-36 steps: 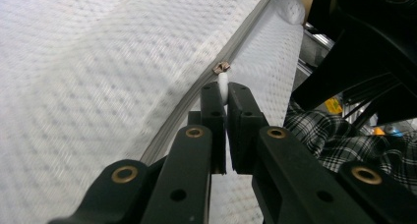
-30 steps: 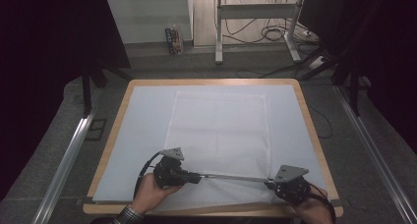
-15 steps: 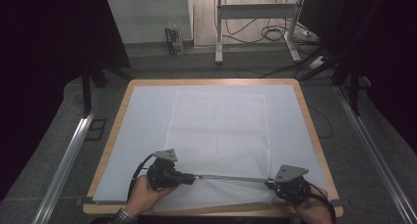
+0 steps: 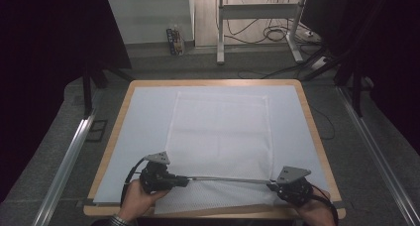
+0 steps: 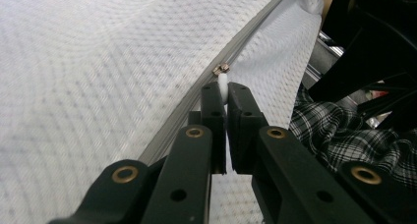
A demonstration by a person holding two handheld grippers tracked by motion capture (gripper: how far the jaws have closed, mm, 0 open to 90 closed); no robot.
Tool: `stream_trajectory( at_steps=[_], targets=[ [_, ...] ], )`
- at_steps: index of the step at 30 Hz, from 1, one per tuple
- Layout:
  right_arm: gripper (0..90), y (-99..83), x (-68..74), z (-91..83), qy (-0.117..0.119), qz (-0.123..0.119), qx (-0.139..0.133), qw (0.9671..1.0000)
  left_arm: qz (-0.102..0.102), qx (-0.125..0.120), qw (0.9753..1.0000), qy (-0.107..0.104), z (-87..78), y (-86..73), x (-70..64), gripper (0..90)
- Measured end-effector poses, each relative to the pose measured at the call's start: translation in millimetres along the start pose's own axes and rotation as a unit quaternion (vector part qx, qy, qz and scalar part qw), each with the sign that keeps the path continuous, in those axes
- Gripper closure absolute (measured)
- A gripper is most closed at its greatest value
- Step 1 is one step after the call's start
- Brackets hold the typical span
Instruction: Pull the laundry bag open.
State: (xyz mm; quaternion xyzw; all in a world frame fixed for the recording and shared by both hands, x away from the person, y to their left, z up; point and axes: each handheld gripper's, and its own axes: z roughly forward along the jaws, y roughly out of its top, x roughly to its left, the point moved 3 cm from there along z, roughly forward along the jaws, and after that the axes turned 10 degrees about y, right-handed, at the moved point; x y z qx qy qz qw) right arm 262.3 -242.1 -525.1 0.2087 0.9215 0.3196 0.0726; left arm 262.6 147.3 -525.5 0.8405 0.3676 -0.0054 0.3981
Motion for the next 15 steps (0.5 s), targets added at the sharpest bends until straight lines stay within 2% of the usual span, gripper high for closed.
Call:
stream_trajectory(
  at_steps=[5, 11, 15],
  targets=[
    [84.1, 0.0, -0.1, -0.1, 0.002, 0.0, -0.001, 1.0, -0.002, 0.001, 1.0, 0.009, -4.8, -5.1, 1.5, 87.6],
    [84.1, -0.5, -0.5, 0.2, 0.002, 0.0, 0.001, 1.0, -0.016, -0.005, 0.9998, 0.014, -13.2, -13.6, 5.6, 87.6],
    [84.1, -0.7, -0.7, 0.3, 0.001, 0.001, 0.002, 1.0, -0.022, -0.005, 0.9994, 0.024, -19.3, -20.0, 8.4, 87.6]
  ],
)
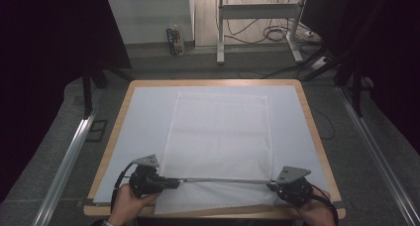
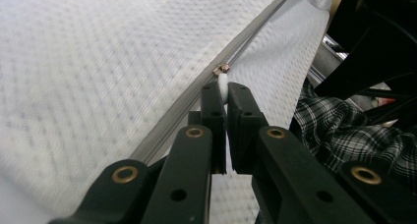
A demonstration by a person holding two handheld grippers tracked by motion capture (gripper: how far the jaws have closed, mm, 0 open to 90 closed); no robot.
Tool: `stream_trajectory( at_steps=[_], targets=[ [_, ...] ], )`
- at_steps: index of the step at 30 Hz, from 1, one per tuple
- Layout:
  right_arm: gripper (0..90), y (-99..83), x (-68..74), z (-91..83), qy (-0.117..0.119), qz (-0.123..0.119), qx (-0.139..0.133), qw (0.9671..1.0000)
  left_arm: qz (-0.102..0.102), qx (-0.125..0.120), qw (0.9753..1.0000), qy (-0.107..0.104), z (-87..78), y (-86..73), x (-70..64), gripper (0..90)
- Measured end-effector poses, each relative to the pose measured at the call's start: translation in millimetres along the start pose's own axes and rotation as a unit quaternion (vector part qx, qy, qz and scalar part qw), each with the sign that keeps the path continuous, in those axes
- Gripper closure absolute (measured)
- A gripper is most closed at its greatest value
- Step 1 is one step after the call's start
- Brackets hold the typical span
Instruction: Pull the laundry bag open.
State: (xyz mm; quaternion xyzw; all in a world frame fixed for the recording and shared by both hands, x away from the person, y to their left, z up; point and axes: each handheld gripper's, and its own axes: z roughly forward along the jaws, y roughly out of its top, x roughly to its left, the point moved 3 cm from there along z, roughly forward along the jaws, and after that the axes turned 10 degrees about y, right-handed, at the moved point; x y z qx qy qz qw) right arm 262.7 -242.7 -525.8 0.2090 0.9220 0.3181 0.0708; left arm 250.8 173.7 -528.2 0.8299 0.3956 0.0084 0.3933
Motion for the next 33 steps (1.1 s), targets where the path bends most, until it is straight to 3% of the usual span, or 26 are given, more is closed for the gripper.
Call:
stream_trajectory(
  at_steps=[18, 25, 26, 33],
  targets=[
    [84.2, -2.1, -1.5, 0.5, 0.001, 0.007, 0.005, 1.0, -0.042, -0.009, 0.998, 0.046, -32.8, -31.5, 24.3, 87.6],
    [84.2, -4.6, -3.2, 0.6, 0.004, 0.018, 0.01, 0.9998, -0.066, -0.002, 0.9948, 0.077, -42.3, -45.4, 37.6, 87.6],
    [84.3, -4.7, -3.5, 0.7, 0.006, 0.018, 0.01, 0.9998, -0.067, 0.004, 0.9938, 0.089, -43.1, -47.1, 39.8, 87.6],
    [82.1, -6.2, -4.2, 1.6, 0.009, 0.021, 0.013, 0.9997, -0.061, 0.023, 0.9942, 0.086, -34.6, -45.5, 35.3, 87.3]
  ],
)
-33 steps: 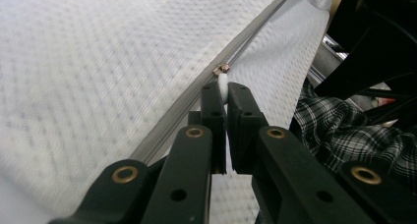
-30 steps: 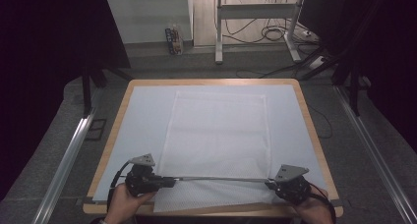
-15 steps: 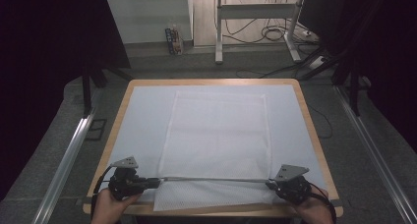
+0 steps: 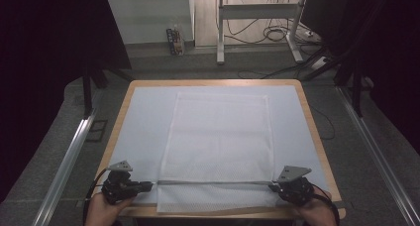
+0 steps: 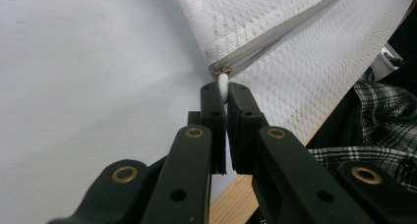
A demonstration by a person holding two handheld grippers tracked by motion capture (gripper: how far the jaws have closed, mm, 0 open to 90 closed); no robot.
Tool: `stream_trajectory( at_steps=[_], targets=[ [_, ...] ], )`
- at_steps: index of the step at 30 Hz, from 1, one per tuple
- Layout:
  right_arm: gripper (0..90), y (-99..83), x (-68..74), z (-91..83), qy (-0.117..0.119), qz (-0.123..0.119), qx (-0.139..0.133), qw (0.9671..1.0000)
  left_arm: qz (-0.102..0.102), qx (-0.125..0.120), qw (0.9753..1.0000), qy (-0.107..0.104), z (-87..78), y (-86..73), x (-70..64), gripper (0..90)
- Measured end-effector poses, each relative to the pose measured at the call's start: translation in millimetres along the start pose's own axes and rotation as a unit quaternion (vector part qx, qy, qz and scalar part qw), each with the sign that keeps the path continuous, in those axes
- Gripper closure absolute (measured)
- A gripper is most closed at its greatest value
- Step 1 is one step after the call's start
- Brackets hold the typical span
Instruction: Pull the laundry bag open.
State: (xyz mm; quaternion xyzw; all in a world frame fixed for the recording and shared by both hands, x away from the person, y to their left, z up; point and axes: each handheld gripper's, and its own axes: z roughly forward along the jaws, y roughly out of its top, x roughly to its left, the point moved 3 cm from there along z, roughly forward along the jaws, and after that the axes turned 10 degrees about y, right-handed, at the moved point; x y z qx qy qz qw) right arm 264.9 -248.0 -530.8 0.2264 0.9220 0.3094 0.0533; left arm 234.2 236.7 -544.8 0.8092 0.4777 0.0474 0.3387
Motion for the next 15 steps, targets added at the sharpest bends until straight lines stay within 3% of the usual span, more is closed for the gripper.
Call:
stream_trajectory(
  at_steps=[8, 10, 15],
  targets=[
    [55.9, 3.7, 5.6, 1.1, 0.005, -0.025, -0.01, 0.9996, 0.016, -0.015, 0.9997, 0.012, 1.1, 4.0, -6.3, 85.1],
    [49.7, 3.7, 4.8, -0.4, 0.005, -0.021, -0.015, 0.9996, 0.02, -0.017, 0.9993, 0.026, 2.5, 4.2, -6.9, 77.6],
    [41.2, 0.7, 3.0, -6.0, -0.008, -0.009, -0.024, 0.9996, 0.028, -0.027, 0.9984, 0.041, 3.5, 5.1, -8.4, 57.3]
  ],
)
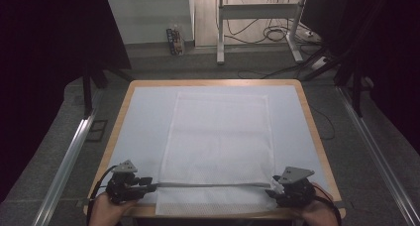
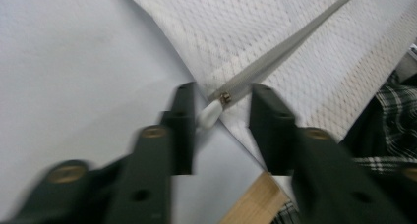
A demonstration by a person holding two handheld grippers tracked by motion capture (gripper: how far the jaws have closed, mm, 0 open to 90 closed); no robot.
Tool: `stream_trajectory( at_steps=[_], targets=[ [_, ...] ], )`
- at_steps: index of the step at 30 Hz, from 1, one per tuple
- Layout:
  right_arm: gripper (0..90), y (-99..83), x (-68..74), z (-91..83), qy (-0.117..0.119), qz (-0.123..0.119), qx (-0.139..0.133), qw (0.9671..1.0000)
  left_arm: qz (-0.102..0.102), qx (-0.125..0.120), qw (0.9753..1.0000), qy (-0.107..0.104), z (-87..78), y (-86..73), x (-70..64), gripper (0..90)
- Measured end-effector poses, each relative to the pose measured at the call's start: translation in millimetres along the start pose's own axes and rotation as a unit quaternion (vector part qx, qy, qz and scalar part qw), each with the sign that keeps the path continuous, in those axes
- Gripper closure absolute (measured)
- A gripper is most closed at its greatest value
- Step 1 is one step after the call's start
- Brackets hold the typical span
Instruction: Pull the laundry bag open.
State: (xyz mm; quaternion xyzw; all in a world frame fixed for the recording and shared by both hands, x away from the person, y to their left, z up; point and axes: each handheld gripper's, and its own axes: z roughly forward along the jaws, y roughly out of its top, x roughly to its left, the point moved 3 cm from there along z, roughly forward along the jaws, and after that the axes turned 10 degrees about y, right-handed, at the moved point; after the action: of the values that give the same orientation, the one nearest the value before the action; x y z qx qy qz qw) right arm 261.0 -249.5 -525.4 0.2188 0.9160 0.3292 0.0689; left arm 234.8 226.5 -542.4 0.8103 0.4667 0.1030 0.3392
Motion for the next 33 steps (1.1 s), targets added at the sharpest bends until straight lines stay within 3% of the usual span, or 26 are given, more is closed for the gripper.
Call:
stream_trajectory(
  at_steps=[5, 12, 15, 17, 19, 20, 21, 22, 24, 25, 26, 27, 29, 33],
  targets=[
    [32.0, -3.4, -1.5, -8.5, -0.014, 0.024, -0.015, 0.9995, 0.018, -0.017, 0.9991, 0.035, 0.5, 1.4, -5.1, 32.3],
    [19.3, -9.3, -5.9, -21.3, -0.024, 0.069, -0.046, 0.9962, 0.048, -0.028, 0.9941, 0.093, -3.0, -4.5, -11.2, 7.0],
    [16.4, -13.4, -5.8, -23.5, -0.034, 0.08, -0.048, 0.9951, 0.045, -0.028, 0.9931, 0.105, -4.9, -9.0, -11.4, 2.1],
    [16.2, -14.8, -3.5, -22.2, -0.033, 0.082, -0.047, 0.995, 0.035, -0.03, 0.9938, 0.102, -3.9, -8.8, -13.9, 0.8],
    [16.1, -13.5, -0.1, -15.5, -0.038, 0.077, -0.031, 0.9958, 0.032, -0.025, 0.9943, 0.098, 2.3, -5.7, -19.1, 0.0],
    [16.2, -12.0, 1.6, -11.2, -0.048, 0.07, -0.02, 0.9962, 0.04, -0.015, 0.9939, 0.102, 7.1, -4.0, -22.4, 0.0],
    [17.0, -11.0, 3.2, -7.0, -0.055, 0.064, -0.007, 0.9964, 0.053, -0.002, 0.9926, 0.11, 12.8, -3.0, -25.4, 0.0],
    [17.7, -10.8, 4.0, -3.6, -0.06, 0.06, 0.005, 0.9964, 0.072, 0.015, 0.9896, 0.124, 17.9, -3.0, -27.2, 0.0],
    [19.5, -12.9, 4.3, -0.7, -0.065, 0.059, 0.025, 0.9958, 0.101, 0.044, 0.9809, 0.161, 25.4, -4.9, -29.5, 0.0],
    [20.7, -14.6, 3.3, -1.7, -0.066, 0.059, 0.031, 0.9956, 0.107, 0.046, 0.9791, 0.167, 26.3, -5.8, -29.8, 0.0],
    [21.2, -16.8, 2.0, -3.4, -0.07, 0.06, 0.037, 0.9951, 0.104, 0.045, 0.9789, 0.17, 25.2, -5.7, -29.3, 0.1],
    [21.4, -19.5, 0.7, -5.6, -0.073, 0.059, 0.046, 0.9945, 0.104, 0.045, 0.9769, 0.181, 24.1, -6.2, -27.9, 0.2],
    [21.5, -24.4, -1.7, -10.8, -0.08, 0.065, 0.052, 0.9933, 0.095, 0.044, 0.9782, 0.179, 21.4, -7.9, -24.2, 0.3],
    [22.2, -32.6, -1.4, -22.9, -0.085, 0.083, 0.042, 0.9921, 0.088, 0.044, 0.9772, 0.188, 16.2, -11.9, -19.2, 0.7]
  ],
)
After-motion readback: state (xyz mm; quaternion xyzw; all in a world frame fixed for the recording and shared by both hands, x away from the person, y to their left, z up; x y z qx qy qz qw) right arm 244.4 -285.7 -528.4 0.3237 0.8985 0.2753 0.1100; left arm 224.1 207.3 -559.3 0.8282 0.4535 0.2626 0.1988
